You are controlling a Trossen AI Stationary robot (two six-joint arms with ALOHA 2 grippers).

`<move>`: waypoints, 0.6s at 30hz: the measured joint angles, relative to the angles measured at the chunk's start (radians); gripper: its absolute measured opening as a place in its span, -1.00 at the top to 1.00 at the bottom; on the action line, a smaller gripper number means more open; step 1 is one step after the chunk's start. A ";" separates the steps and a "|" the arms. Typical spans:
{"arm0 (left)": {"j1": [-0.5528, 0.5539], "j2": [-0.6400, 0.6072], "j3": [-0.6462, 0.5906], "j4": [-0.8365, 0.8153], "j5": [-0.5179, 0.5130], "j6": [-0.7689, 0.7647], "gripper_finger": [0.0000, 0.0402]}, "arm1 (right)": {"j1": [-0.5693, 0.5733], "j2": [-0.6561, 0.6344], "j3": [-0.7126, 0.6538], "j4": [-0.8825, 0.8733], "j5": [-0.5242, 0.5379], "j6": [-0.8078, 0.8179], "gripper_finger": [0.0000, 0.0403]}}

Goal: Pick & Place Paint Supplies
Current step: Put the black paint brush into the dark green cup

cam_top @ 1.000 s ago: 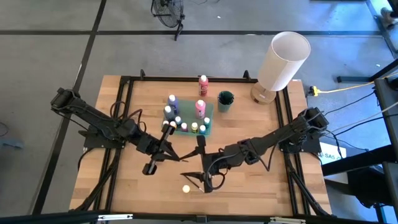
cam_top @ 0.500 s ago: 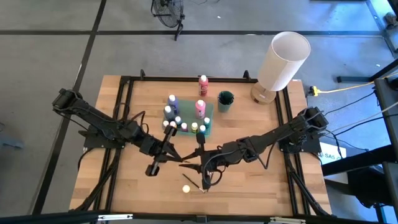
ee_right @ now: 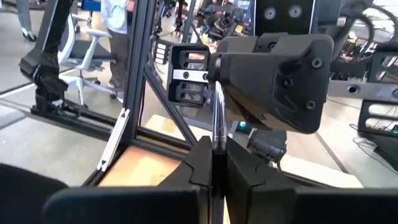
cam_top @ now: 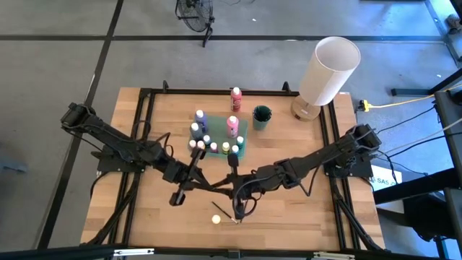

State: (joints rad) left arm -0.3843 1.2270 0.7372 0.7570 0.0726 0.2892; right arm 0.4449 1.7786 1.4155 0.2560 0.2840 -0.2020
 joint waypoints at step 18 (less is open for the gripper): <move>0.001 -0.059 0.000 -0.097 -0.093 -0.033 0.47 | 0.117 -0.007 0.000 -0.072 0.359 -0.019 0.91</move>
State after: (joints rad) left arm -0.3829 1.1680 0.7372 0.6603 -0.0208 0.2565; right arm 0.5614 1.7716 1.4151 0.1838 0.6430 -0.2208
